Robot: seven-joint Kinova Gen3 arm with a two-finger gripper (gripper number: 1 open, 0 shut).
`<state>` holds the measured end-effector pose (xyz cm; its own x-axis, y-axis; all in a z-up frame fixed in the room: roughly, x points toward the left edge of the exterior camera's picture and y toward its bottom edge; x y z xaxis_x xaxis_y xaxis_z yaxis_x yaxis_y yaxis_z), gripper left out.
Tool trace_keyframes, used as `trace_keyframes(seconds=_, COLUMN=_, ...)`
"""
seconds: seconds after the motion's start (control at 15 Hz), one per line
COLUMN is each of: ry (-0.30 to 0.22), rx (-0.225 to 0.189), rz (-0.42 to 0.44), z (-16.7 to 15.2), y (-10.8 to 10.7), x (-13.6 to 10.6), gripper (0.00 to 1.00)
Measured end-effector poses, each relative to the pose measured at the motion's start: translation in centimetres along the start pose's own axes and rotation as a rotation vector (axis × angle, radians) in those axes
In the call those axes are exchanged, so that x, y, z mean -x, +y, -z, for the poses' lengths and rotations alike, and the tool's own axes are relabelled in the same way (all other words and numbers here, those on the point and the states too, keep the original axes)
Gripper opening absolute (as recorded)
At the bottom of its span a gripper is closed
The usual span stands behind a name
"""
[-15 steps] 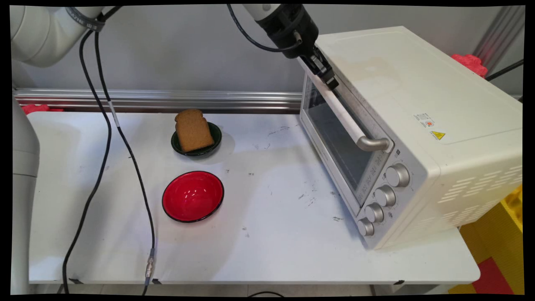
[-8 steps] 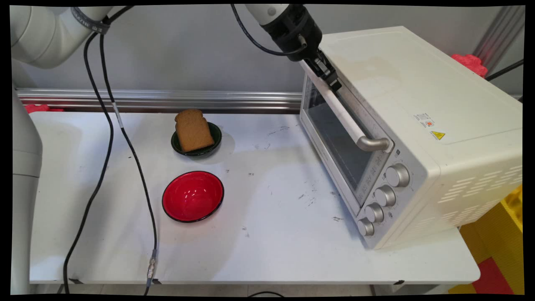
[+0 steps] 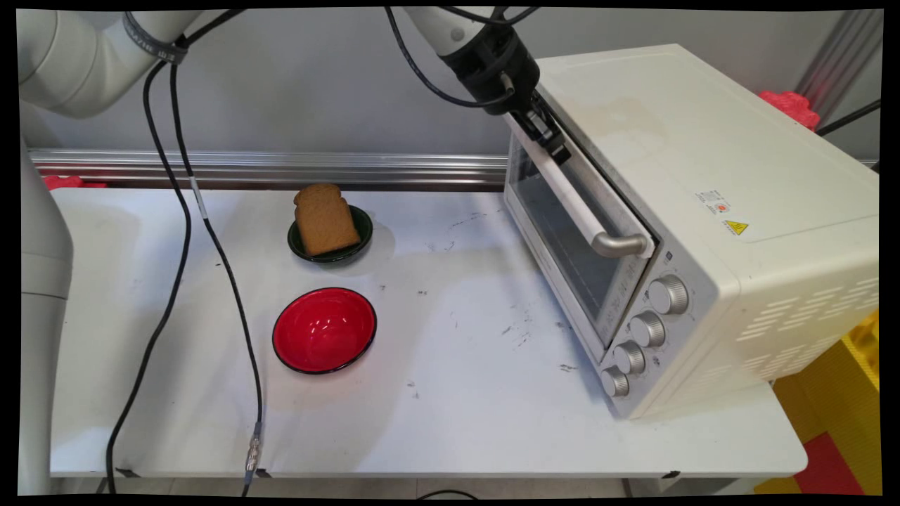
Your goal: Open the oven
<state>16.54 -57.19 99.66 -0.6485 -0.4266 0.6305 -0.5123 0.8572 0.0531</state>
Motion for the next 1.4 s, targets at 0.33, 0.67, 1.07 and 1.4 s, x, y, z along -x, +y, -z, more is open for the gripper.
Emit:
trace_keyframes(seconds=0.33, ry=-0.025, rx=-0.001, rz=0.001, z=-0.4, y=0.0, x=1.0, gripper=0.00)
trace_keyframes(seconds=0.67, ry=-0.062, rx=-0.002, rz=0.005, z=-0.1, y=-0.1, x=2.7, gripper=0.00)
trace_keyframes(seconds=1.07, ry=-0.095, rx=-0.005, rz=0.019, z=0.7, y=-0.2, x=5.2, gripper=0.00)
trace_keyframes(seconds=1.4, ry=-0.088, rx=-0.008, rz=0.036, z=0.9, y=-0.2, x=7.2, gripper=0.00)
